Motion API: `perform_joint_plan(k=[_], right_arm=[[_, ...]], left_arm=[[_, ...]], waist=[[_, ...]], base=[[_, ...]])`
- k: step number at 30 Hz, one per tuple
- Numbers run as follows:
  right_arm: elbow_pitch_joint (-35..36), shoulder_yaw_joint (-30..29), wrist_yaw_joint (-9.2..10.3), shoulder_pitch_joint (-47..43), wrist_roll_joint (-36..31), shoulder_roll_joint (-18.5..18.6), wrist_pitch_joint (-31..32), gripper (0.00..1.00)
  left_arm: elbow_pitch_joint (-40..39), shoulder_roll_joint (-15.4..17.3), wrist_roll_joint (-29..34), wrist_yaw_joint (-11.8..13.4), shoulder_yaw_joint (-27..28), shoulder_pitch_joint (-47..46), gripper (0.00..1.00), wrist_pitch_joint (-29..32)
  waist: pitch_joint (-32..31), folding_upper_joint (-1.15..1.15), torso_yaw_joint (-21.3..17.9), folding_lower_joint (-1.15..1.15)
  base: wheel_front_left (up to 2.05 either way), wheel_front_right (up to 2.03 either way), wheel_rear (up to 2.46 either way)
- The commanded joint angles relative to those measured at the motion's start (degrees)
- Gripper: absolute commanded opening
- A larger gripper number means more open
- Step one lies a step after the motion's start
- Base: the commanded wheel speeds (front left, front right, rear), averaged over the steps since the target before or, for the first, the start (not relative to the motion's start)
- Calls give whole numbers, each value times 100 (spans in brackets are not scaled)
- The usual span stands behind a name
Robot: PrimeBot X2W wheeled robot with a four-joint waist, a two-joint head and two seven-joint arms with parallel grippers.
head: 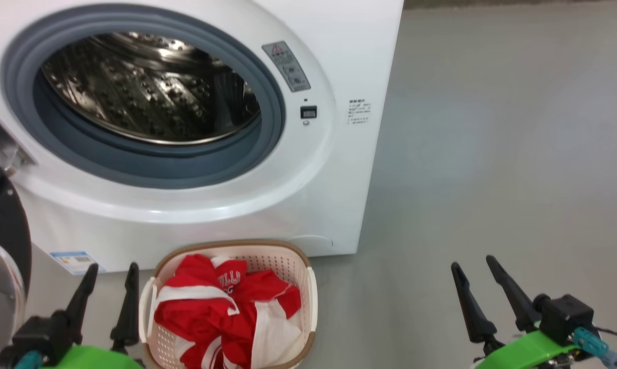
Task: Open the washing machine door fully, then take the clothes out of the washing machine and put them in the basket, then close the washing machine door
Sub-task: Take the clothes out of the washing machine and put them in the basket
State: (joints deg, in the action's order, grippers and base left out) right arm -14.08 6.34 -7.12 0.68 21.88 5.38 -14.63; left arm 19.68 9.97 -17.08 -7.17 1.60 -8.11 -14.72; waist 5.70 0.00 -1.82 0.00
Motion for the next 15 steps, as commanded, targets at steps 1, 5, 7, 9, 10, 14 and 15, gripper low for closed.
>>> perform_joint_plan(k=[1,5,7,9,10,14,15], right_arm=[[135,107,-36,-24,71,93,-37,100],[157,59,-36,-216,118,146,-37,100],[177,31,-36,-301,138,164,-37,100],[204,-10,-36,-384,158,182,-37,100],[212,-25,-36,-409,160,185,-37,100],[242,-76,-36,-496,158,195,-37,100],[246,-82,-36,-507,156,197,-37,100]], left_arm=[[-207,106,91,-32,251,37,100,-28],[-429,54,173,-32,371,339,100,-28],[-537,28,212,-32,403,482,100,-28],[-675,-7,234,-32,443,645,100,-28],[-708,-20,237,-32,457,692,100,-28],[-819,-69,230,-32,554,871,100,-28],[-855,-81,230,-32,590,922,100,-28]], waist=[[-190,0,14,0],[-379,0,21,0],[-431,0,25,0],[-474,0,47,0],[-485,0,55,0],[-521,0,57,0],[-527,0,47,0]], base=[[0,0,0],[0,0,0],[0,0,0],[0,0,0],[0,0,0],[0,0,0],[0,0,0]])
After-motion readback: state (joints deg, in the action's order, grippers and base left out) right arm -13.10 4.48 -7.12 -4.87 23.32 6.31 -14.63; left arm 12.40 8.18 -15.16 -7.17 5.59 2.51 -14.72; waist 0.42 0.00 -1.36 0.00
